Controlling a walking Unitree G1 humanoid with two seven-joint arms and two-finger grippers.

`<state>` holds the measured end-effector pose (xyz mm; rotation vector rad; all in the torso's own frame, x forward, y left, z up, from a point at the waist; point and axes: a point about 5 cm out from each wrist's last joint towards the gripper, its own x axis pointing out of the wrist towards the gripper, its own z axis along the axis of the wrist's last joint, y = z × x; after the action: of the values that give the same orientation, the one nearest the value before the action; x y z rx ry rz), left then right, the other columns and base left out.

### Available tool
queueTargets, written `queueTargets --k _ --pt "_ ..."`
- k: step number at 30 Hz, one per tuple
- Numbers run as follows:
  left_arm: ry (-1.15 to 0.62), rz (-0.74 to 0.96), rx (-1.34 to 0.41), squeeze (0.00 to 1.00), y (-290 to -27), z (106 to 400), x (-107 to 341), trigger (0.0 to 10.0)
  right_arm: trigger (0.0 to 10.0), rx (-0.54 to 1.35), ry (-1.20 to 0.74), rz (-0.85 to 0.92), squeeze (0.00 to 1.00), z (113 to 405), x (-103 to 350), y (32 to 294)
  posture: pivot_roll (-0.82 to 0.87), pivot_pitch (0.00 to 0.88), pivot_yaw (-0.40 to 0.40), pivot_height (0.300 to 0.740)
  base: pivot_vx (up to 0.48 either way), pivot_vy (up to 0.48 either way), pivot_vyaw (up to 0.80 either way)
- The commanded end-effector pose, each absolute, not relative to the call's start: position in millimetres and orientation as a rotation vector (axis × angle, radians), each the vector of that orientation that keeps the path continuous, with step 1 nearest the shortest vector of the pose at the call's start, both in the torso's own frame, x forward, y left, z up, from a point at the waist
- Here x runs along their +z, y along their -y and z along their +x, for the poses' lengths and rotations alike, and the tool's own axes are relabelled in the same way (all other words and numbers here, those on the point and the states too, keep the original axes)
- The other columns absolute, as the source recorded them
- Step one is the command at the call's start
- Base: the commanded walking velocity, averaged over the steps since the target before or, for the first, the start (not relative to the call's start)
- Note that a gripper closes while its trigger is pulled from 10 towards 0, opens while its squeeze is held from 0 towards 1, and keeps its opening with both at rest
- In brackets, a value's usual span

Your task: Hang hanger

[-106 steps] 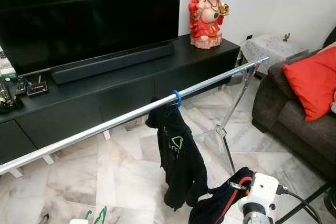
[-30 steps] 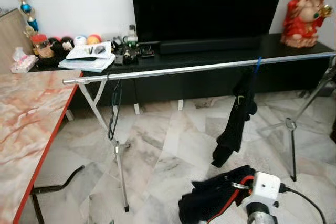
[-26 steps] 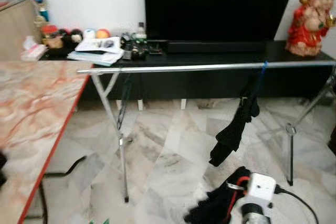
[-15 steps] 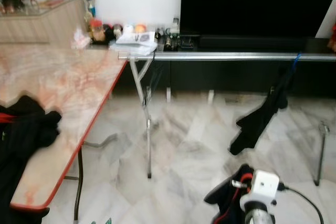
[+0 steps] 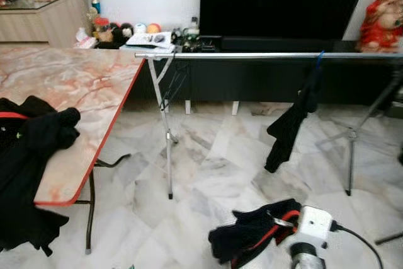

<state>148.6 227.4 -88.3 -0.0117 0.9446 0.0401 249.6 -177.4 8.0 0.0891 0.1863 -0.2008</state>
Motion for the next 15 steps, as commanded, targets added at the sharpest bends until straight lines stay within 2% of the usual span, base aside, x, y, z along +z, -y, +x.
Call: queueTargets --k 1,11,15 --pt "-0.978 -0.026 0.044 0.00 -225.4 140.2 -92.3 10.0 10.0 -0.201 -0.164 0.083 0.00 253.5 13.3 181.3 0.11 0.015 0.010 0.740 -0.315 0.000 0.00" --pt "-1.001 -0.017 0.059 0.00 -236.5 132.6 -92.5 10.0 10.0 -0.201 -0.165 0.085 0.00 253.7 13.4 180.7 0.11 0.018 0.011 0.740 -0.317 0.000 0.00" --pt "-1.016 -0.006 0.068 0.00 -241.5 128.9 -92.7 10.0 10.0 -0.199 -0.168 0.086 0.00 253.8 12.9 180.2 0.12 0.019 0.011 0.740 -0.197 0.000 0.00"
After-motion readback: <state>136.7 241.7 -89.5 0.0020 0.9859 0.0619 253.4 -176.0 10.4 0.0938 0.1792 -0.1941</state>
